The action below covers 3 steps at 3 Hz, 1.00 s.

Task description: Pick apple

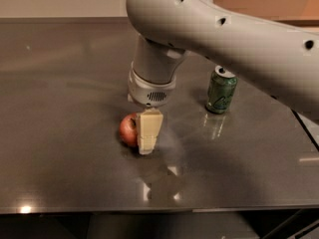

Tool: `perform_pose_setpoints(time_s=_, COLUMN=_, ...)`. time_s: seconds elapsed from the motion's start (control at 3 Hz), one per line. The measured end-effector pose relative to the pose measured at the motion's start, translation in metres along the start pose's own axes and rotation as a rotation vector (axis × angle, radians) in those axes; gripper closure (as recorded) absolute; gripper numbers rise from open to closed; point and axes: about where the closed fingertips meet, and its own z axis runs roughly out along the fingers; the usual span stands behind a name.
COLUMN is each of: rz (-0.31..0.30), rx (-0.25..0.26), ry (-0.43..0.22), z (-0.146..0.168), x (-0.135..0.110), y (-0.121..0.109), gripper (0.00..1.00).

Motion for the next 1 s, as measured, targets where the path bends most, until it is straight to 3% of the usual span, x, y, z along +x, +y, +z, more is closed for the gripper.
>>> perform_pose_setpoints(time_s=1.0, rz=-0.015, rx=0.019, ry=-0.032, z=-0.023, x=-0.003, y=0.004, gripper=0.88)
